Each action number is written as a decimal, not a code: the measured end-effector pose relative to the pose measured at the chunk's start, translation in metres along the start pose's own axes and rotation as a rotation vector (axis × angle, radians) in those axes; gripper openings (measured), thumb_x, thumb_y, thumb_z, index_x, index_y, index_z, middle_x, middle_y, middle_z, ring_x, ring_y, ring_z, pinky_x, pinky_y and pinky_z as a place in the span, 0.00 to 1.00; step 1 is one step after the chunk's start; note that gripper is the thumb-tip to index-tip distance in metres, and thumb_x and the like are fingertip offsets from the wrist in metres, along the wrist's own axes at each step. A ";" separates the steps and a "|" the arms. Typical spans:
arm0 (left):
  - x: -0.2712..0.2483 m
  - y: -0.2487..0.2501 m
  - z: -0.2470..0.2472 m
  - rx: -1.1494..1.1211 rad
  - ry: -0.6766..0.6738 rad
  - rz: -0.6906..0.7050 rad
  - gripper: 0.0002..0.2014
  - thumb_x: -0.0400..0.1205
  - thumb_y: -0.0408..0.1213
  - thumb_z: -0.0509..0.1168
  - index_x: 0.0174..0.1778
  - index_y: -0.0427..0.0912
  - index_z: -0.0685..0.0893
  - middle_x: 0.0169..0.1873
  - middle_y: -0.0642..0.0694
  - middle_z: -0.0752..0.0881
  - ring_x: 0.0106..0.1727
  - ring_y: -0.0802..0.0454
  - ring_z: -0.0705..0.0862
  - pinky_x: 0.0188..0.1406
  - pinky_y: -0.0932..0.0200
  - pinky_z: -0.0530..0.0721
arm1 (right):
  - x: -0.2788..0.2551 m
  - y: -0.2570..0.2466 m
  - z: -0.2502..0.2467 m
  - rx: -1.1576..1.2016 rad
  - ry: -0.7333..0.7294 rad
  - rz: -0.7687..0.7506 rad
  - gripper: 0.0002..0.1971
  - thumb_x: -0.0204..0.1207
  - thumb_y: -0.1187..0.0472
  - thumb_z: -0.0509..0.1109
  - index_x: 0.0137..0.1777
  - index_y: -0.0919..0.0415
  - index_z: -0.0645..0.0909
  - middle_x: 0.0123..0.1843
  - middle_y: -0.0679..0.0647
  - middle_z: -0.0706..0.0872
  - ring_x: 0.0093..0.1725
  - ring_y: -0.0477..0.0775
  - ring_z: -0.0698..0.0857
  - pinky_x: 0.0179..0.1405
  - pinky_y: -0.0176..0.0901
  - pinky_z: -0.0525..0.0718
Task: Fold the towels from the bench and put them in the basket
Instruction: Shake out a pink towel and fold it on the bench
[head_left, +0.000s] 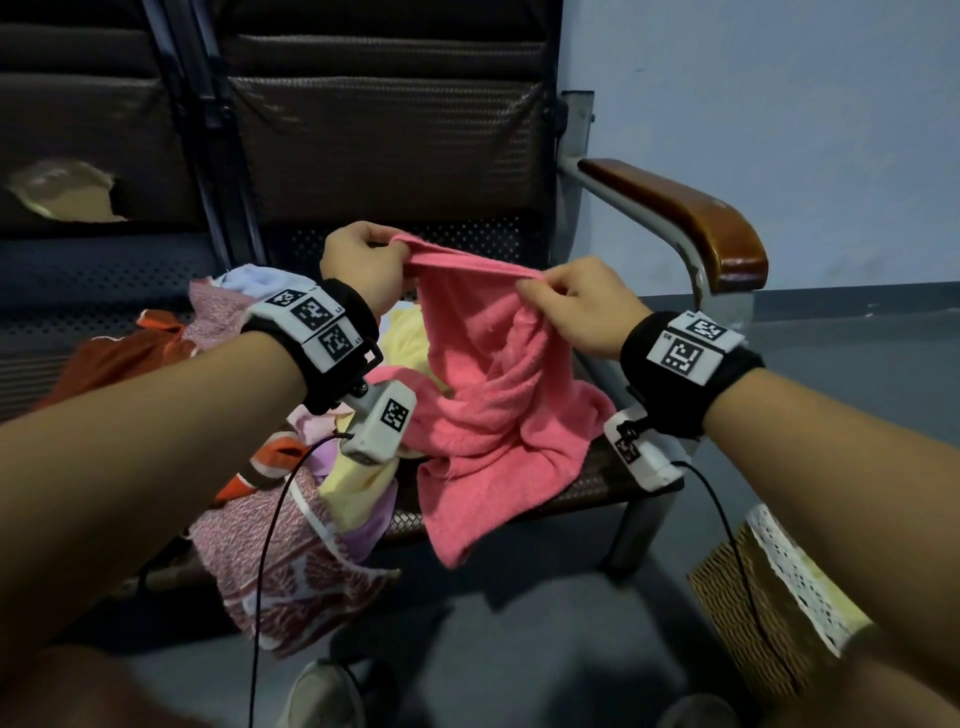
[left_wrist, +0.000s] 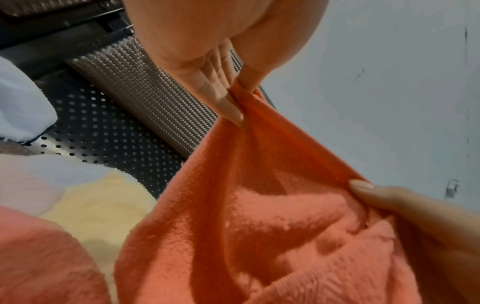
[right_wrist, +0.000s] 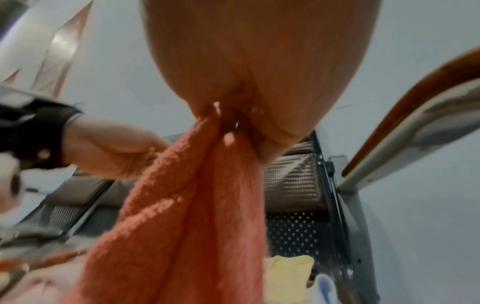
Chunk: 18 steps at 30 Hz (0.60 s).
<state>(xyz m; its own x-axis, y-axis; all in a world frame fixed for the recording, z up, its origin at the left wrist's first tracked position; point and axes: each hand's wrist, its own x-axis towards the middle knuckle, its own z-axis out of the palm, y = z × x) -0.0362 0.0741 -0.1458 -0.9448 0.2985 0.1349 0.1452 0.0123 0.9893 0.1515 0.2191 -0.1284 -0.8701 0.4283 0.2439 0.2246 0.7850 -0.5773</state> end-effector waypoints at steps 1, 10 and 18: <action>0.000 0.001 0.001 -0.011 -0.001 0.000 0.07 0.82 0.29 0.67 0.44 0.41 0.90 0.40 0.40 0.92 0.35 0.46 0.93 0.39 0.52 0.93 | -0.001 -0.001 0.001 -0.002 -0.039 0.026 0.24 0.86 0.51 0.62 0.28 0.61 0.77 0.27 0.54 0.79 0.30 0.50 0.77 0.38 0.48 0.75; -0.016 0.015 0.012 -0.038 -0.123 0.016 0.15 0.85 0.27 0.55 0.49 0.42 0.88 0.26 0.46 0.83 0.18 0.59 0.79 0.17 0.66 0.75 | 0.002 -0.001 -0.011 -0.321 -0.109 0.161 0.09 0.76 0.61 0.64 0.38 0.60 0.83 0.33 0.56 0.81 0.41 0.63 0.82 0.39 0.45 0.76; -0.018 0.027 0.013 -0.082 -0.172 0.007 0.13 0.85 0.29 0.60 0.48 0.40 0.92 0.19 0.53 0.81 0.14 0.60 0.73 0.14 0.70 0.67 | 0.017 -0.003 -0.016 0.022 -0.054 0.385 0.12 0.82 0.58 0.61 0.43 0.63 0.82 0.41 0.58 0.83 0.40 0.58 0.80 0.35 0.43 0.76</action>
<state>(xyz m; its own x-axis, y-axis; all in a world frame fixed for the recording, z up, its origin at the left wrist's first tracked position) -0.0112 0.0813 -0.1227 -0.8786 0.4573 0.1374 0.1204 -0.0663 0.9905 0.1433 0.2310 -0.1100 -0.7458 0.6653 -0.0345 0.5303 0.5615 -0.6352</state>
